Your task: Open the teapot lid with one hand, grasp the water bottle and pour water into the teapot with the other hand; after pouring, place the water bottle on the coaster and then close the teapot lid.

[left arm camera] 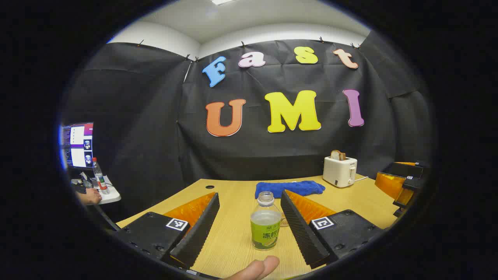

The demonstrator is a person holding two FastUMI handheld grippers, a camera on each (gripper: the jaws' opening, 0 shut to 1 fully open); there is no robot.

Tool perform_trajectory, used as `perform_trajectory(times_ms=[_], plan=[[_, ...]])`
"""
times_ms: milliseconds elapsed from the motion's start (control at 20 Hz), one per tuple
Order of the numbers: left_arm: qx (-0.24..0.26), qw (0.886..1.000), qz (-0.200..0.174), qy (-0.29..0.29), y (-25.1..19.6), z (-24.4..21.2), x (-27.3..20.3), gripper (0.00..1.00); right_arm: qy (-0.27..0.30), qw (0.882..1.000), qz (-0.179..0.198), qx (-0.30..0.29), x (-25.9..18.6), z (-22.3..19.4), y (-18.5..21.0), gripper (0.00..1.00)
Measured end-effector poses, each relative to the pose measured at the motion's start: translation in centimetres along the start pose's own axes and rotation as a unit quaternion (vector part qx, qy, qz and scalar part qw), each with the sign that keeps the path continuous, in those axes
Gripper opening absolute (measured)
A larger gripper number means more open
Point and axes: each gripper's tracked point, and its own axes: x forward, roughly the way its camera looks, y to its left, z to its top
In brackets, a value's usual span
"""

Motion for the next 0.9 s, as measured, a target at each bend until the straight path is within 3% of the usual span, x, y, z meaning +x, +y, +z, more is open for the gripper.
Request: perform_trajectory(times_ms=[550,900], plan=[[-0.008,1.0,-0.018,0.001,0.2,0.1,0.0,0.99,0.017,1.0,0.007,0.0,0.4,-0.9,0.0,0.95],[-0.016,1.0,-0.004,0.015,1.4,-0.6,0.5,0.99,0.037,0.999,0.015,0.016,1.4,-2.4,0.3,0.95]])
